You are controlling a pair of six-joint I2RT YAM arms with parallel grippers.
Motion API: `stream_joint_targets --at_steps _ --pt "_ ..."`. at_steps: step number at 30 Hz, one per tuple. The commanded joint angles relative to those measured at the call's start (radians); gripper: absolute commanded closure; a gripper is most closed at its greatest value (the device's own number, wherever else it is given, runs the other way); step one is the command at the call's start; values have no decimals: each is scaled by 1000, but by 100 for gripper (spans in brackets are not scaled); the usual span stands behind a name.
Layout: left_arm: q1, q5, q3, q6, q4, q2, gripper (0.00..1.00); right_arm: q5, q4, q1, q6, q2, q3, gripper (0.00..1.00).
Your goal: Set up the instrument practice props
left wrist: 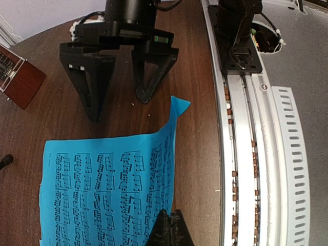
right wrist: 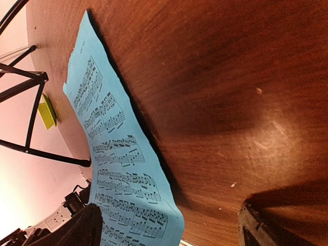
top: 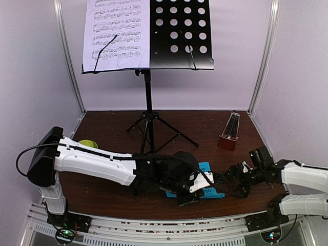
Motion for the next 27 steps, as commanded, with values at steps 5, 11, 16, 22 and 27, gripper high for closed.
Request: stream_joint_targets --at_steps 5,11,16,22,27 --pt "-2 37 -57 -38 153 -97 100 -45 179 0 72 92 -44 8" --pt "-2 29 -82 -42 187 -124 100 -71 315 15 134 177 -58 12" --pt "-2 57 -82 -14 195 -123 100 -64 410 31 202 189 -48 27" --pt "-2 67 -72 10 194 -116 100 -50 351 33 139 183 25 83" --pt "-2 33 -62 24 136 -130 92 -57 243 33 28 133 77 100"
